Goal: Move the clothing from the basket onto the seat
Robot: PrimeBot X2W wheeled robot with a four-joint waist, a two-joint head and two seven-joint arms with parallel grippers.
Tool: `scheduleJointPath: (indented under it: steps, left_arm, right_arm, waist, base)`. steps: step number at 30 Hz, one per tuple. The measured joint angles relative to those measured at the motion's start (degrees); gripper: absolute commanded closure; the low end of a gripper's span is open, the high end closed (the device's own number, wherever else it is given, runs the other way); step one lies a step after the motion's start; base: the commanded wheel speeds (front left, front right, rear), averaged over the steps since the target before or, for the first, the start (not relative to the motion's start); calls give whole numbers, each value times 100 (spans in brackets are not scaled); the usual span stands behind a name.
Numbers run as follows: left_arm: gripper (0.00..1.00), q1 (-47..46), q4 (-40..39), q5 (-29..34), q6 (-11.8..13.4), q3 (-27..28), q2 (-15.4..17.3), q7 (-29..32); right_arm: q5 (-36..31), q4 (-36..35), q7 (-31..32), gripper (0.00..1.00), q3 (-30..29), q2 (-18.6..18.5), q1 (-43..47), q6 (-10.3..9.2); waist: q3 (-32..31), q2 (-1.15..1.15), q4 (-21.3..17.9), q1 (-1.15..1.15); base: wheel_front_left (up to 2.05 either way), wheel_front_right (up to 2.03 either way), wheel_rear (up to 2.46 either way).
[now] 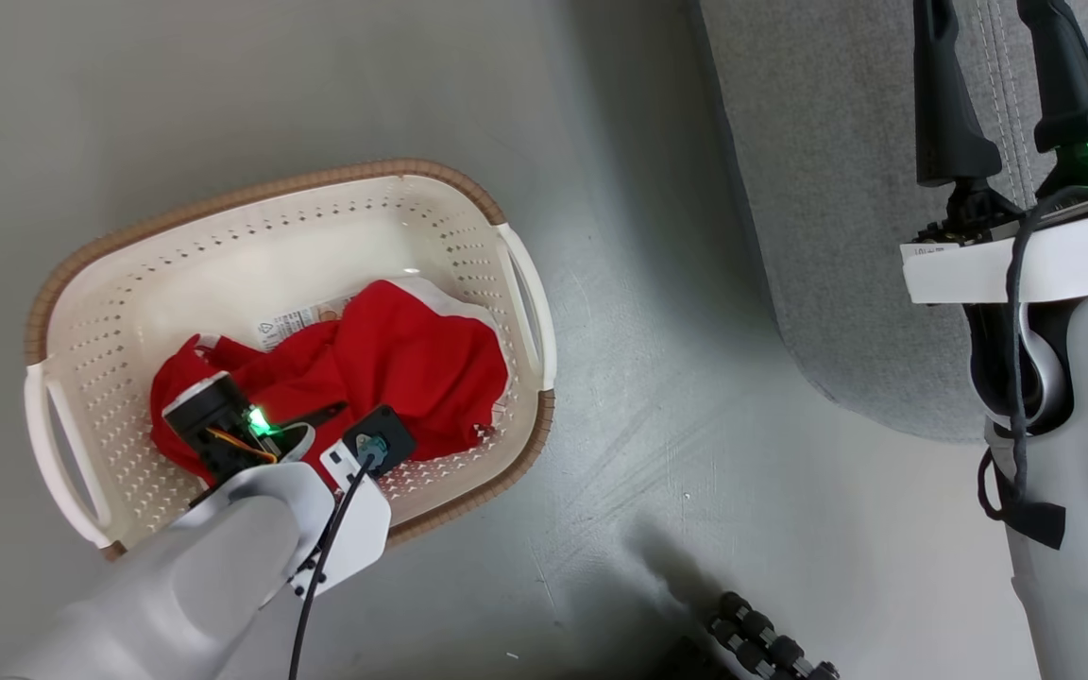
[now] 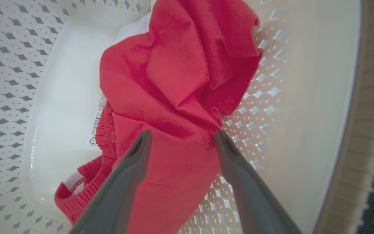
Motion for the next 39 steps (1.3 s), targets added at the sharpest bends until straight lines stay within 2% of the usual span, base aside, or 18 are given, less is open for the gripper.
scheduleJointPath:
  steps: [16,17,19,20,22,23,39]
  left_arm:
    - [0,-210,458,131,62,-18,31,-2]
    - [7,-211,483,147,64,-19,31,-3]
    - [29,-212,526,165,75,-20,21,-10]
    - [53,-213,548,165,112,-21,10,-11]
    - [71,-217,589,165,115,-23,-11,-54]
    - [98,-219,602,165,115,-24,-20,-53]
    - [100,-390,519,90,271,221,-164,-523]
  right_arm:
    - [81,263,-100,0,118,0,-259,0]
    - [81,287,-100,0,126,1,-261,0]
    - [81,330,-101,0,138,1,-261,0]
    - [81,338,-101,0,138,1,-261,0]
    - [80,364,-102,0,136,1,-267,0]
    - [80,380,-102,0,133,1,-277,0]
    - [78,474,-118,0,66,0,-487,0]
  waist:
    - [231,0,-230,0]
    - [234,0,-234,0]
    - [232,0,-239,0]
    - [232,0,-240,0]
    - [229,0,-241,0]
    - [226,0,-240,0]
    - [78,0,-85,0]
  base:
    - [0,0,0]
    - [0,0,0]
    - [0,0,0]
    - [0,0,0]
    - [0,0,0]
    - [0,0,0]
    - [0,0,0]
